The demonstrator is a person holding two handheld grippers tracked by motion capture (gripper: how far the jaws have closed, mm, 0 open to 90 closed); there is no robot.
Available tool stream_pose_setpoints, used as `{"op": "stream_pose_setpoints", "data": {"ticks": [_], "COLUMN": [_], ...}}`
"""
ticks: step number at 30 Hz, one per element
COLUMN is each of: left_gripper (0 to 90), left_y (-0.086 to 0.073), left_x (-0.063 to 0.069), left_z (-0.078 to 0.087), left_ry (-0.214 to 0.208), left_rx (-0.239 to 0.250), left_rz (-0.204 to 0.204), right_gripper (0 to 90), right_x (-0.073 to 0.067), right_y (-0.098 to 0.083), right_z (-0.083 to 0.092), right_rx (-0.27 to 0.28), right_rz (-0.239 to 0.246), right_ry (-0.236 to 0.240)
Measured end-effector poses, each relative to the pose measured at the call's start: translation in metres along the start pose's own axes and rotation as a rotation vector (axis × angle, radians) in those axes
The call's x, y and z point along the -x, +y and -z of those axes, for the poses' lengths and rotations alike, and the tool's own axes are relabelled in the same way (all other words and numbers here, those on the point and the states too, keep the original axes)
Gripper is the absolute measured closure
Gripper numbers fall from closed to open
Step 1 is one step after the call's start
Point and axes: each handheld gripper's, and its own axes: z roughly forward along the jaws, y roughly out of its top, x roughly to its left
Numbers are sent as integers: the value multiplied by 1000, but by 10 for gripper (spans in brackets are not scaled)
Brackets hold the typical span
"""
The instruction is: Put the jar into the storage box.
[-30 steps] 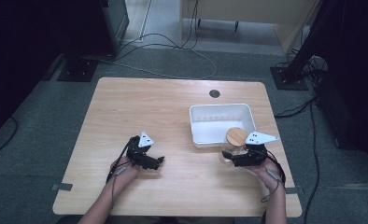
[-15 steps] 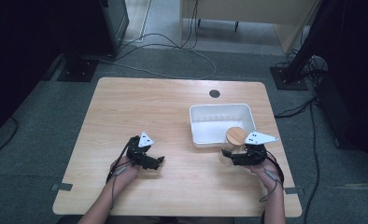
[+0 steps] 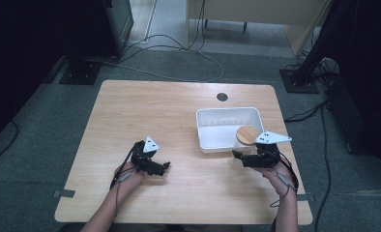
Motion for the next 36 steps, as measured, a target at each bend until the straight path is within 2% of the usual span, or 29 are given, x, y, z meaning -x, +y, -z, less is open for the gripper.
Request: {"op": "stream_pose_setpoints", "data": {"ticks": [4,5,10,12,13,15,17,19,20,21,25,26,27,28,31,33,36], "left_gripper": [0,0,0,0,0,0,0,0,0,0,0,0,0,0,0,0,0], "left_y": [0,0,0,0,0,0,0,0,0,0,0,0,0,0,0,0,0], "left_x": [0,0,0,0,0,0,0,0,0,0,0,0,0,0,0,0,0], "left_z": [0,0,0,0,0,0,0,0,0,0,0,0,0,0,0,0,0], "left_ry": [0,0,0,0,0,0,0,1,1,1,1,1,1,1,0,0,0], "left_rx": [0,0,0,0,0,3,2,2,2,2,2,2,2,2,0,0,0], "left_rz": [0,0,0,0,0,3,2,1,1,1,0,0,0,0,0,0,0], "right_gripper": [250,251,251,252,252,252,252,252,252,253,253,253,253,253,254,254,254], "right_x": [-2,-4,-6,-9,-9,-11,-11,-13,-13,-13,-14,-14,-12,-12,-7,-4,-3], "right_y": [4,7,13,18,18,22,23,26,26,26,26,26,24,24,18,13,10], "right_z": [2,6,11,16,16,19,20,21,21,20,13,13,8,8,-5,-14,-21], "right_rx": [-8,1,30,55,55,91,107,167,167,202,252,252,285,285,337,348,360], "right_rz": [-6,-2,-11,-19,-19,-17,-19,-23,-23,-17,-16,-16,-22,-22,-59,-82,-80], "right_ry": [-19,-39,-55,-89,-89,-130,-138,-171,-171,-198,-246,-246,-277,-277,-316,-341,-359]}}
